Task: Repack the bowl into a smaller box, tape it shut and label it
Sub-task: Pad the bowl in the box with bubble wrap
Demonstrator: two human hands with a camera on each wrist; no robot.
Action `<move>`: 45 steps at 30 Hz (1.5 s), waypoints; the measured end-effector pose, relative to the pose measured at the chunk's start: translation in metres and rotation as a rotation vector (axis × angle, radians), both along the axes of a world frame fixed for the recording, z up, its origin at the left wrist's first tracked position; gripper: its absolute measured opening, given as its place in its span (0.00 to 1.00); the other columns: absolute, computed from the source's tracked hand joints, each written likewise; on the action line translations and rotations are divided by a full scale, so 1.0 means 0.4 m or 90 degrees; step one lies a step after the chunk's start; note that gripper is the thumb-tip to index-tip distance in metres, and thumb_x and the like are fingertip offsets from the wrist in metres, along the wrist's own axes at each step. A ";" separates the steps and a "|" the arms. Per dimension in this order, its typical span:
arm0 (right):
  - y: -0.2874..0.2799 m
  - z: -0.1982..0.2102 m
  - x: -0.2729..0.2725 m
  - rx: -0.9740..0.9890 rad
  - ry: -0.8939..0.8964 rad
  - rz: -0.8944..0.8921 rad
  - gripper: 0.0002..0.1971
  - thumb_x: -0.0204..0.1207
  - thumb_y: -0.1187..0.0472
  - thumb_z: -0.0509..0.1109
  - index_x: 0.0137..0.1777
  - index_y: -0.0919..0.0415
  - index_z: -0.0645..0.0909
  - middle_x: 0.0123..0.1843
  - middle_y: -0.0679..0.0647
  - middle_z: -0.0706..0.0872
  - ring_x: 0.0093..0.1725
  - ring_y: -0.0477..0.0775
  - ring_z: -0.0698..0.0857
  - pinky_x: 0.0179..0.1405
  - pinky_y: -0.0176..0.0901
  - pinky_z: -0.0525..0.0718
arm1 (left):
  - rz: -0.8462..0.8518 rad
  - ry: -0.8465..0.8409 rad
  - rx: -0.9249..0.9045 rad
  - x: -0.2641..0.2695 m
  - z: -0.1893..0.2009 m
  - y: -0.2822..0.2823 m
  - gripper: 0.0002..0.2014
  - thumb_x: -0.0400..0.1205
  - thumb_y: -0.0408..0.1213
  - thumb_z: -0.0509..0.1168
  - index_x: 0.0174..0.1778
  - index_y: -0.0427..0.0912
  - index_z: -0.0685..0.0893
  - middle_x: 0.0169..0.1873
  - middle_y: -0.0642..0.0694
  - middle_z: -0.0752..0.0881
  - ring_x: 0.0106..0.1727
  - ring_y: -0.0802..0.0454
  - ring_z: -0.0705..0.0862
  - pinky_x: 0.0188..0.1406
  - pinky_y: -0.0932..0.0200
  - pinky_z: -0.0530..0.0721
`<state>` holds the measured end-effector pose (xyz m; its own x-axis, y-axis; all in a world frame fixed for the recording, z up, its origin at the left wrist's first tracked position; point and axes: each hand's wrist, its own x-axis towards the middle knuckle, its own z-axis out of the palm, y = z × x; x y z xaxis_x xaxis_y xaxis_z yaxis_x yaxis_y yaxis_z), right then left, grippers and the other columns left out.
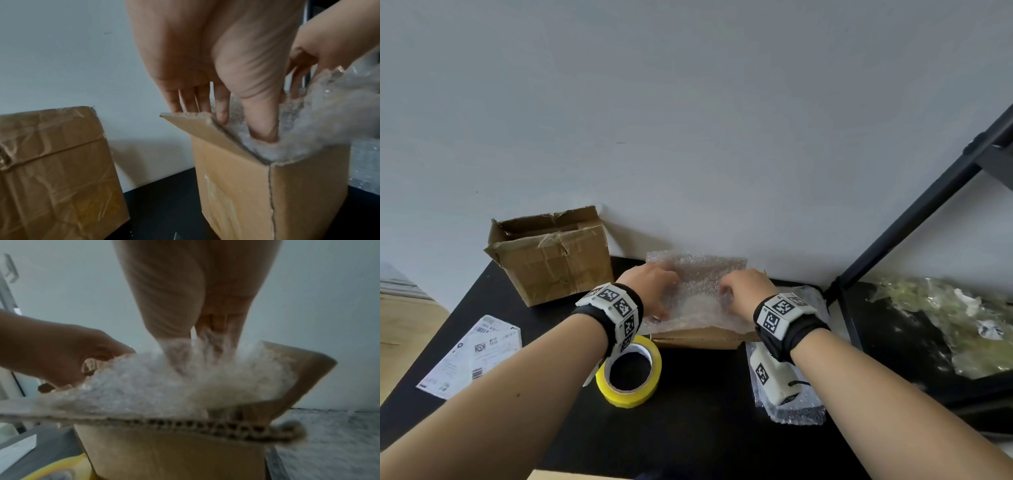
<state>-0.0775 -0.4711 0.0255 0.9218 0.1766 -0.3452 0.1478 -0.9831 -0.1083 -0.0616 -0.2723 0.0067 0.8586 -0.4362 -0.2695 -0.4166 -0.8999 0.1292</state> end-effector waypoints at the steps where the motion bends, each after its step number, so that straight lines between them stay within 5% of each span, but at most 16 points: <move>1: -0.002 -0.006 0.001 0.013 -0.034 0.011 0.18 0.73 0.70 0.66 0.58 0.49 0.84 0.61 0.51 0.84 0.66 0.56 0.79 0.72 0.61 0.70 | -0.015 -0.008 0.014 0.002 0.002 -0.003 0.34 0.68 0.48 0.76 0.71 0.51 0.75 0.65 0.51 0.77 0.65 0.49 0.76 0.63 0.53 0.78; 5: 0.001 -0.033 0.019 -0.005 -0.026 0.043 0.20 0.72 0.66 0.70 0.63 0.48 0.80 0.65 0.52 0.79 0.71 0.56 0.72 0.71 0.65 0.69 | -0.090 -0.098 0.011 0.007 0.009 -0.022 0.31 0.70 0.48 0.74 0.71 0.55 0.75 0.64 0.55 0.78 0.69 0.51 0.73 0.68 0.57 0.67; 7: 0.003 -0.046 0.035 -0.064 0.040 0.040 0.17 0.75 0.64 0.68 0.63 0.49 0.81 0.65 0.52 0.82 0.68 0.57 0.78 0.71 0.60 0.70 | -0.071 -0.071 -0.043 0.008 0.009 -0.032 0.31 0.72 0.47 0.72 0.72 0.53 0.74 0.69 0.55 0.76 0.71 0.52 0.72 0.69 0.56 0.70; 11: 0.008 -0.077 0.063 -0.121 0.073 0.066 0.05 0.75 0.60 0.65 0.42 0.55 0.82 0.39 0.52 0.83 0.48 0.58 0.87 0.56 0.52 0.85 | -0.057 0.005 -0.034 0.013 0.002 -0.039 0.30 0.73 0.45 0.71 0.72 0.49 0.74 0.72 0.55 0.72 0.72 0.52 0.71 0.67 0.53 0.75; 13: 0.007 -0.086 0.074 -0.141 0.077 0.080 0.05 0.74 0.59 0.64 0.40 0.55 0.81 0.35 0.51 0.80 0.44 0.58 0.87 0.53 0.53 0.86 | -0.075 -0.003 -0.039 0.024 -0.008 -0.041 0.28 0.75 0.45 0.69 0.73 0.48 0.73 0.73 0.54 0.71 0.73 0.52 0.71 0.66 0.56 0.74; 18: 0.004 -0.111 0.094 -0.145 0.101 0.097 0.16 0.75 0.61 0.67 0.62 0.59 0.82 0.63 0.61 0.83 0.61 0.62 0.83 0.58 0.50 0.81 | -0.085 -0.006 0.008 0.038 -0.057 -0.059 0.24 0.78 0.41 0.65 0.71 0.43 0.76 0.70 0.48 0.72 0.73 0.49 0.71 0.69 0.53 0.76; 22: 0.010 -0.132 0.096 -0.144 0.118 0.101 0.24 0.76 0.63 0.70 0.73 0.60 0.74 0.72 0.61 0.78 0.68 0.61 0.80 0.57 0.49 0.81 | -0.084 0.011 0.058 0.040 -0.089 -0.075 0.24 0.81 0.41 0.62 0.74 0.41 0.72 0.69 0.44 0.75 0.72 0.45 0.73 0.69 0.52 0.76; 28: 0.021 -0.179 0.094 -0.104 0.118 0.114 0.22 0.79 0.67 0.62 0.74 0.63 0.72 0.70 0.62 0.80 0.66 0.62 0.82 0.62 0.56 0.83 | -0.085 0.029 0.080 0.044 -0.122 -0.089 0.23 0.82 0.42 0.61 0.73 0.42 0.72 0.68 0.45 0.77 0.68 0.45 0.78 0.63 0.51 0.78; 40: 0.013 -0.174 0.100 -0.113 0.132 0.145 0.32 0.74 0.66 0.70 0.77 0.66 0.63 0.69 0.64 0.79 0.67 0.65 0.80 0.64 0.55 0.79 | -0.104 -0.012 0.109 0.047 -0.139 -0.097 0.20 0.83 0.43 0.58 0.70 0.43 0.72 0.67 0.47 0.78 0.66 0.45 0.80 0.58 0.52 0.79; 45: 0.019 -0.156 0.089 -0.109 0.125 0.143 0.22 0.75 0.62 0.68 0.69 0.63 0.76 0.64 0.61 0.85 0.62 0.63 0.84 0.63 0.53 0.81 | -0.084 0.023 0.082 0.043 -0.128 -0.091 0.18 0.81 0.42 0.61 0.67 0.45 0.77 0.64 0.48 0.81 0.65 0.47 0.81 0.61 0.53 0.80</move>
